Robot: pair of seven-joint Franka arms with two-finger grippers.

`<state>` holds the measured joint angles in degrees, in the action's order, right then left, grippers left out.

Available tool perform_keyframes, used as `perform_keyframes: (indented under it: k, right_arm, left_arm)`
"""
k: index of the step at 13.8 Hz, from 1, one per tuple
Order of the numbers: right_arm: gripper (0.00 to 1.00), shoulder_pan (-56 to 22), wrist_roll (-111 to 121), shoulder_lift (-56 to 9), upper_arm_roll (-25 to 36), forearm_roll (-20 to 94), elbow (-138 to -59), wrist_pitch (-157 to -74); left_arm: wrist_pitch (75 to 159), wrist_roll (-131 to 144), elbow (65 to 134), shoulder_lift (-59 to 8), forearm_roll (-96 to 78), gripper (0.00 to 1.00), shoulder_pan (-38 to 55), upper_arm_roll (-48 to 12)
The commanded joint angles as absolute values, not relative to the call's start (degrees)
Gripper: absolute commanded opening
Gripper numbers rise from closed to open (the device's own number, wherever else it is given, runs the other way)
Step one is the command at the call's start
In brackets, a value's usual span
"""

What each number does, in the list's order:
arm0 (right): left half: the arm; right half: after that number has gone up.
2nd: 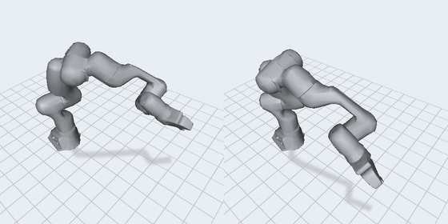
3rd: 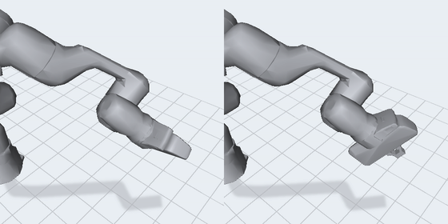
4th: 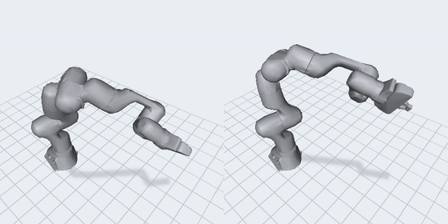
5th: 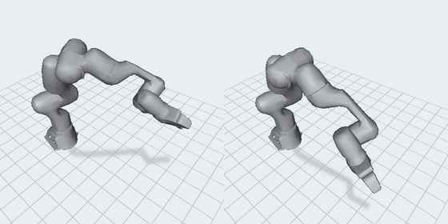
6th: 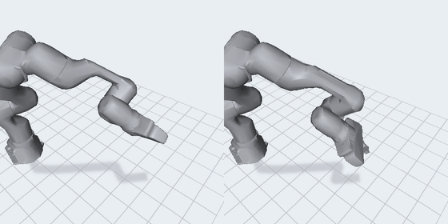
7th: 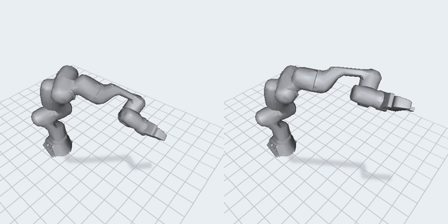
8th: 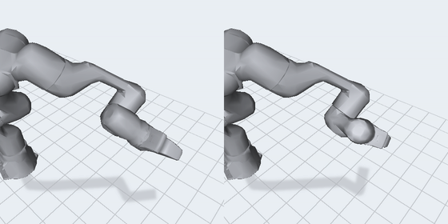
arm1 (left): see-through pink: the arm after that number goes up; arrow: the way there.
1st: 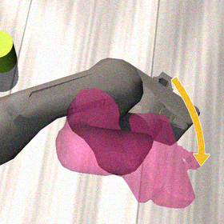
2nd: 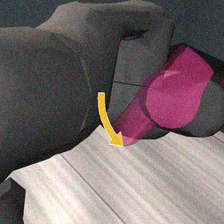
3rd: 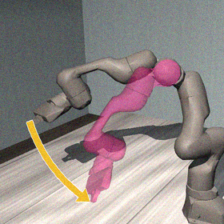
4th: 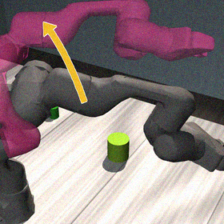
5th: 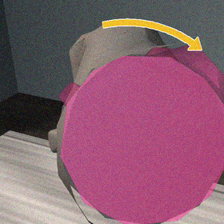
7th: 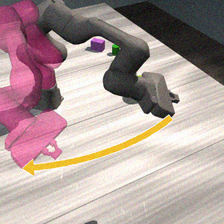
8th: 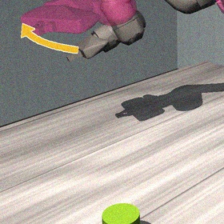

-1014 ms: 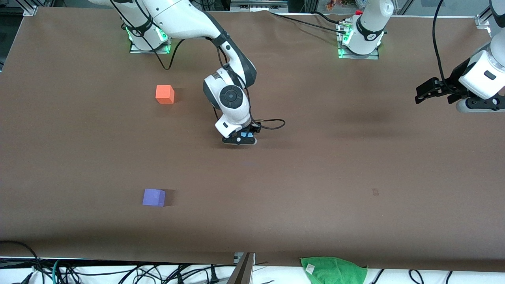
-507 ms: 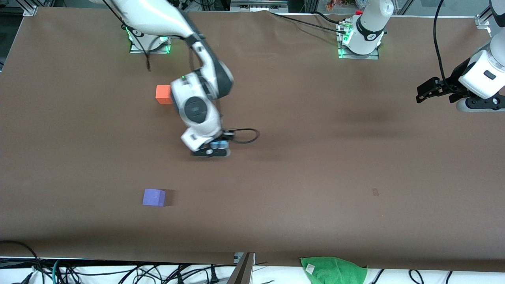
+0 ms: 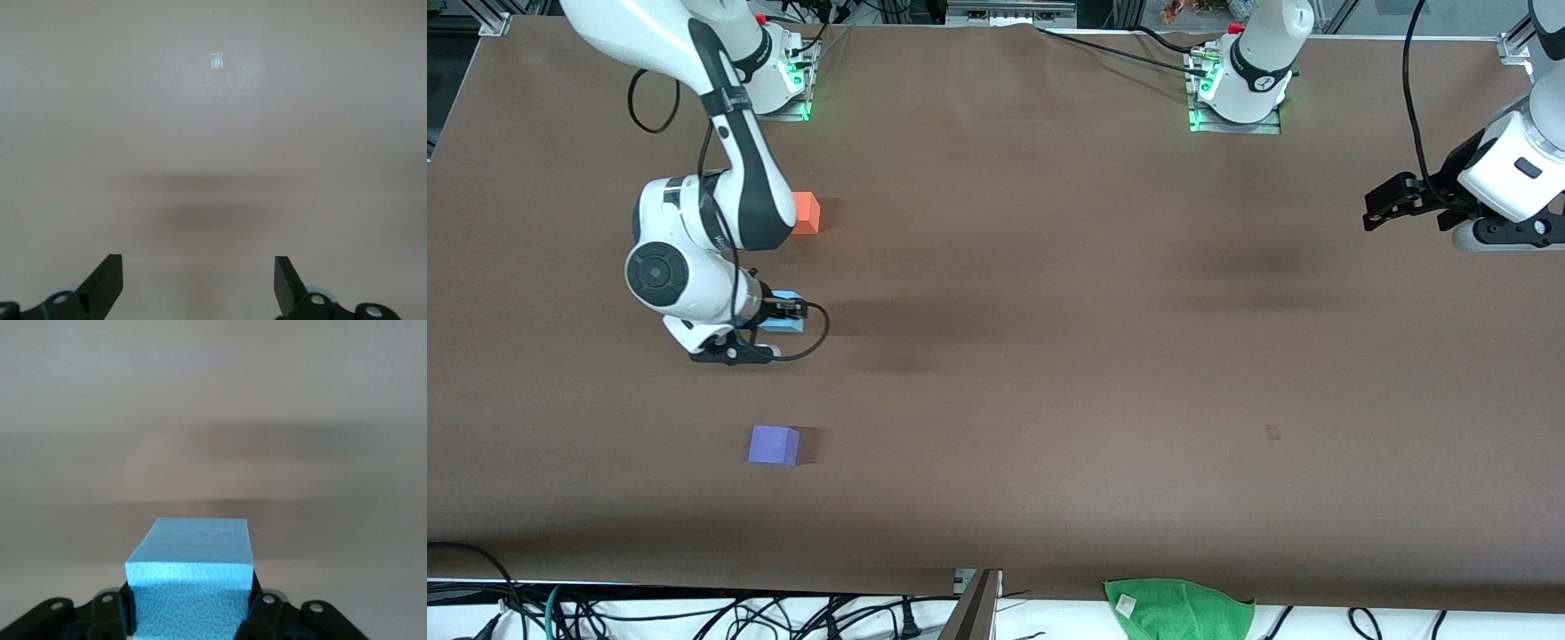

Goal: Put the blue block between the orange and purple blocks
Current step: 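Carry the blue cube with the right gripper toward the orange cube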

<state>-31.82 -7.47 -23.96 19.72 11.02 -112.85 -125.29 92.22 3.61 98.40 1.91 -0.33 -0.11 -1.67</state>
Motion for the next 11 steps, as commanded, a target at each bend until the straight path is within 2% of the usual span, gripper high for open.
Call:
perform_keyframes:
  k: [1,11]
  right_arm:
    - [0.25,-32.9,-6.7,-21.1,19.7,12.6,-120.5,-132.8]
    - [0.28,-32.9,-2.6,-25.5,19.1,17.0,-120.5,-139.6]
  left_arm:
    - [91.0,2.5,97.5,2.1,0.9,1.0,0.4,-1.6]
    - [90.8,2.6,97.5,2.1,0.9,1.0,0.4,-2.3]
